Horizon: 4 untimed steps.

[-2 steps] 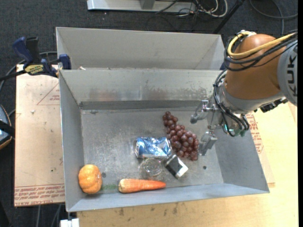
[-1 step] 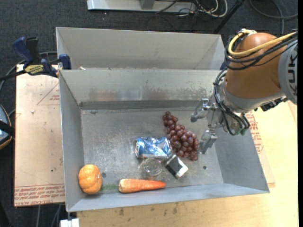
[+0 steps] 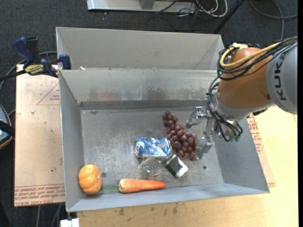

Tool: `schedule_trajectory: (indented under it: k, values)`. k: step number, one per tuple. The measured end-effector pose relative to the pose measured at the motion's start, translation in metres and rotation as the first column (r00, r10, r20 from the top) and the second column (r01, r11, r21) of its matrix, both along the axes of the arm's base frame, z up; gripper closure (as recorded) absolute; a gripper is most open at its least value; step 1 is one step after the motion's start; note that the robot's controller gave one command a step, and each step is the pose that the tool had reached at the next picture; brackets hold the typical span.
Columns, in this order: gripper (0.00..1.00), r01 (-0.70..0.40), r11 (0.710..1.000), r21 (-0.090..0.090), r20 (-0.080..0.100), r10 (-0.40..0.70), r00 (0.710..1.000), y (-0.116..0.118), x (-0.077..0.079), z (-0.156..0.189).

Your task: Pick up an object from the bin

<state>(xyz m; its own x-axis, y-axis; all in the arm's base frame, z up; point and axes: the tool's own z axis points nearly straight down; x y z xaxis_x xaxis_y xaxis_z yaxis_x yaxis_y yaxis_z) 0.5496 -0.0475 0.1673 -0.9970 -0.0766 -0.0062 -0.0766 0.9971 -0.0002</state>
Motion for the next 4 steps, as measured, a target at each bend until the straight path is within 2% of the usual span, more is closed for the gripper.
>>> schedule_trajectory:
  k: [1,2,3,4]
  values:
    - [0.0,-0.087,0.996,0.002,-0.01,0.087,0.996,-0.014,0.004,-0.024]
    - [0.0,0.028,1.0,0.001,-0.003,-0.028,1.0,-0.015,0.012,-0.015]
    - [0.0,0.093,0.996,0.001,0.003,-0.093,0.996,-0.011,0.016,-0.073]
    - [1.0,0.387,0.922,0.005,0.002,-0.387,0.922,-0.009,0.022,-0.091]
